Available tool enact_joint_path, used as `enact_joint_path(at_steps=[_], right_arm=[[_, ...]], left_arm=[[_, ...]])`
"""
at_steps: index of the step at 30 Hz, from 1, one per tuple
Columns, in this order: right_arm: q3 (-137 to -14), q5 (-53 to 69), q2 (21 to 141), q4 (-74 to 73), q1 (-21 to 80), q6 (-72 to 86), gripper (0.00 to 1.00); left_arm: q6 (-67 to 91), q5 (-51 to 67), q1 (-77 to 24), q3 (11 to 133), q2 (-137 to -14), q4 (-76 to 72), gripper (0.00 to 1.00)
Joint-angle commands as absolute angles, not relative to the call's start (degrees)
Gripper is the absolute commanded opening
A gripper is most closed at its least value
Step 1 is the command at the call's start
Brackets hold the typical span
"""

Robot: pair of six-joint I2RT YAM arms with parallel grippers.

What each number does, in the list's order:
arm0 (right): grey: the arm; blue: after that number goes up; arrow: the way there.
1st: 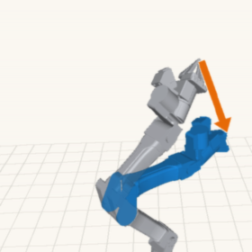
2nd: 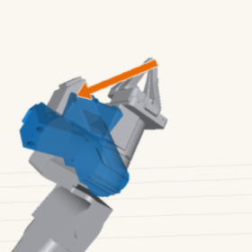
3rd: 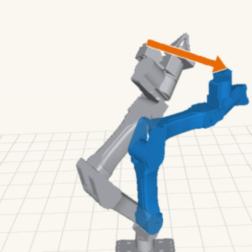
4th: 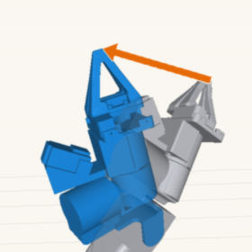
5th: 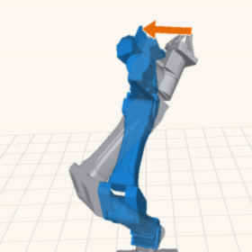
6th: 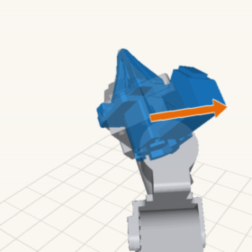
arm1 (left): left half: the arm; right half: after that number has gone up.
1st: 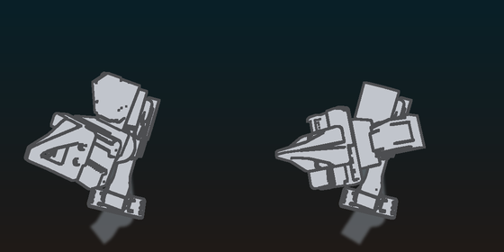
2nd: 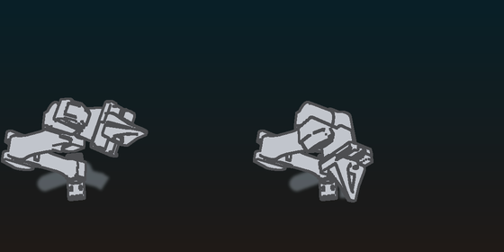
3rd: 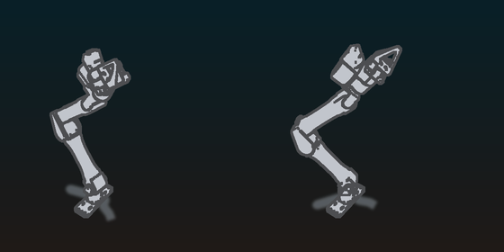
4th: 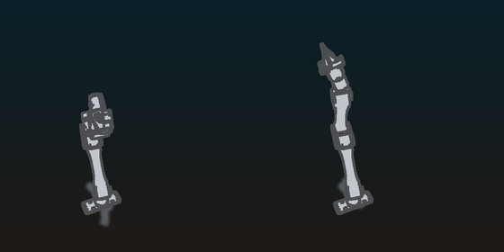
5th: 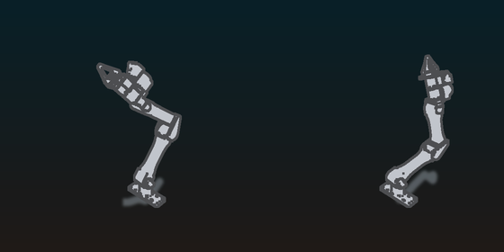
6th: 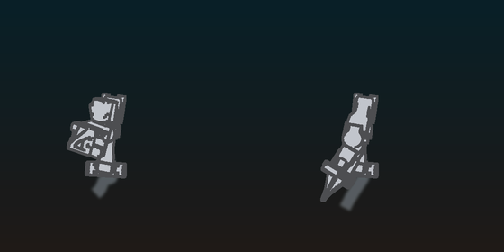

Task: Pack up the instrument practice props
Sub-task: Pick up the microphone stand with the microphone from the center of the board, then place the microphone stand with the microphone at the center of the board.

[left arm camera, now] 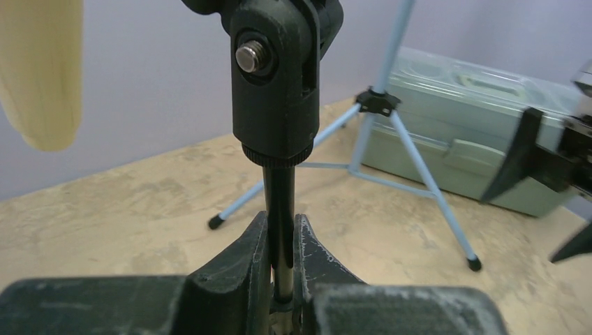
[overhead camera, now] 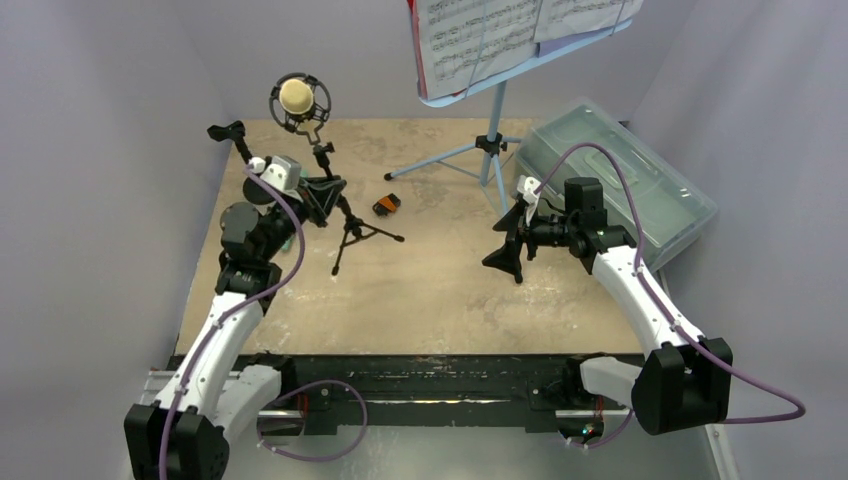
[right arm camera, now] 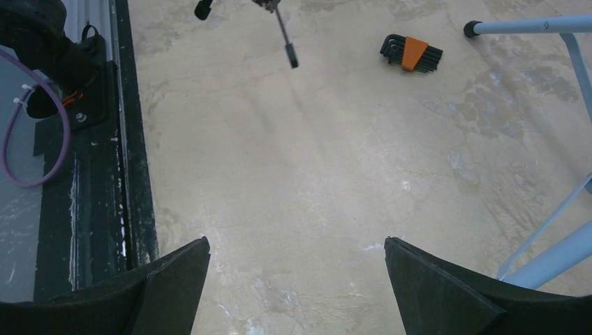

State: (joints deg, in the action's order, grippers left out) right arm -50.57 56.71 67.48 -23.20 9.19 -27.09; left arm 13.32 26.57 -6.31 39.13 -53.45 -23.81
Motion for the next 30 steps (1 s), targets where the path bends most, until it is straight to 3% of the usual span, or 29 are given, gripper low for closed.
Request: enact_joint_path(at_steps=[1, 12, 23, 30], right_arm=[[-52.8, 58.1, 67.8, -23.4, 8.9, -28.3, 0.99], [-53.0, 59.5, 68.8, -25.5, 8.9, -30.7, 0.99], [-53.4, 62.5, 69.3, -29.2, 8.9, -36.0, 0.99], [-53.3, 62.3, 69.5, -29.6, 8.9, -36.9, 0.99]], left_arm=[[15.9, 29.7, -10.3, 38.1, -46.7, -25.4, 0.00], [16.7, 31.2, -20.0, 35.1, -44.3, -29.5, 0.00], [9.1, 21.8, -37.4, 36.5, -52.6, -32.5, 0.00], [5.2, 18.3, -43.4, 38.6, -59.4, -36.0, 0.00]])
